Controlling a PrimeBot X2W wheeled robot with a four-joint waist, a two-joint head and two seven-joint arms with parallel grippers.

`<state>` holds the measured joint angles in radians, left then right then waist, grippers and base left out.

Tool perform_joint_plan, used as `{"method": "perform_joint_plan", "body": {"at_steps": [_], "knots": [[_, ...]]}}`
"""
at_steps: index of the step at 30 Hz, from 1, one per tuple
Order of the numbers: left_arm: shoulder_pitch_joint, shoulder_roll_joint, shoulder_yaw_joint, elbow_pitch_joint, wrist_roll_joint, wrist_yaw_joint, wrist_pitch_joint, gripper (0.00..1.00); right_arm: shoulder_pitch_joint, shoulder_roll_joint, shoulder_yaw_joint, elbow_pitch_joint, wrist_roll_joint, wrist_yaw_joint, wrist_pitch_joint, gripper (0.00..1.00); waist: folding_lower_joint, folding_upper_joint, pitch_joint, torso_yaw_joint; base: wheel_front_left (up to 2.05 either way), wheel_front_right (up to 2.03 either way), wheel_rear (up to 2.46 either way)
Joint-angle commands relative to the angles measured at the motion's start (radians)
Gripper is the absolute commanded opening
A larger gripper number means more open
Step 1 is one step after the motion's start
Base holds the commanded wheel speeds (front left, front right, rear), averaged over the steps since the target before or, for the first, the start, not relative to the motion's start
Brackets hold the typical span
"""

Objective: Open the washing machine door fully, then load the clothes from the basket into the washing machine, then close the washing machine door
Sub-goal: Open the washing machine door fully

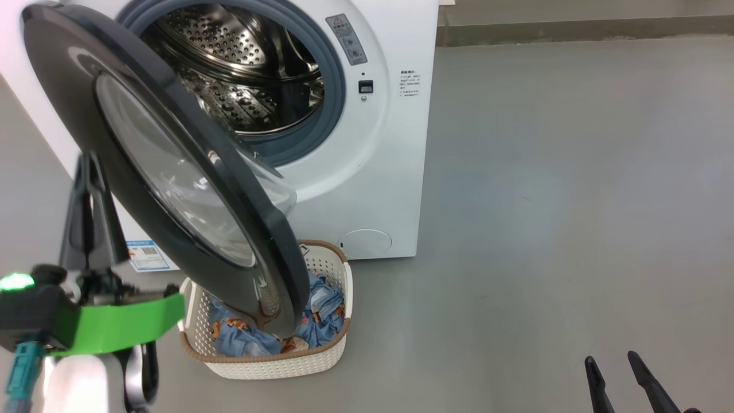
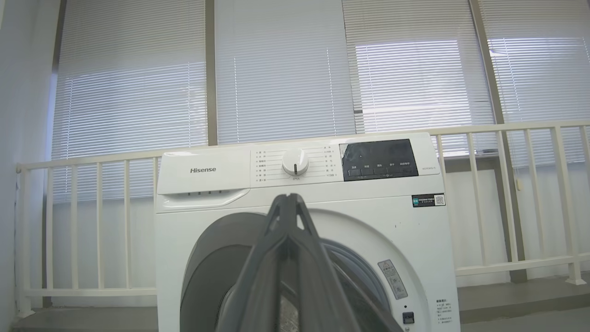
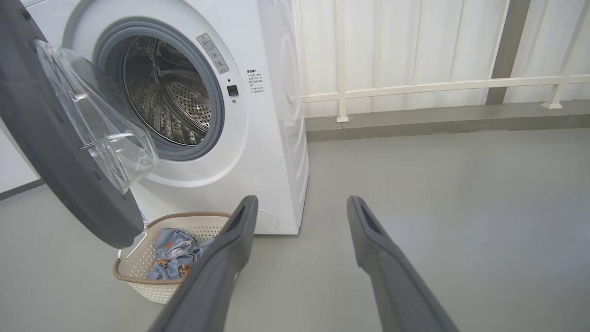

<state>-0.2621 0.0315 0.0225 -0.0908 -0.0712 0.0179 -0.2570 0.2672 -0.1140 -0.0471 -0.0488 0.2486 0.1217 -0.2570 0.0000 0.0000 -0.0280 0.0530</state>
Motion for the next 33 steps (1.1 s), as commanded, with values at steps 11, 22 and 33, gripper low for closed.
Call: {"method": "perform_joint_plan", "body": {"at_steps": [11,22,33], "knots": [[-0.091,0.019,-0.3,-0.098,-0.059,-0.025,0.023,0.0,-0.021,-0.015,0.02,-0.019,-0.004,0.009,-0.005,1.0,0.0,0.0,-0.001,-0.022,0.0,0.0,0.0],[-0.097,0.019,-0.543,0.105,-0.253,-0.001,0.205,0.0,-0.024,-0.015,0.02,-0.016,-0.002,0.009,-0.005,1.0,0.0,0.0,0.005,-0.043,0.0,0.0,0.0],[-0.183,0.019,-0.546,0.356,-0.281,0.032,0.222,0.0,-0.032,-0.01,0.015,-0.011,-0.001,0.009,-0.005,1.0,0.0,0.0,0.019,-0.055,0.0,0.0,0.0]]}}
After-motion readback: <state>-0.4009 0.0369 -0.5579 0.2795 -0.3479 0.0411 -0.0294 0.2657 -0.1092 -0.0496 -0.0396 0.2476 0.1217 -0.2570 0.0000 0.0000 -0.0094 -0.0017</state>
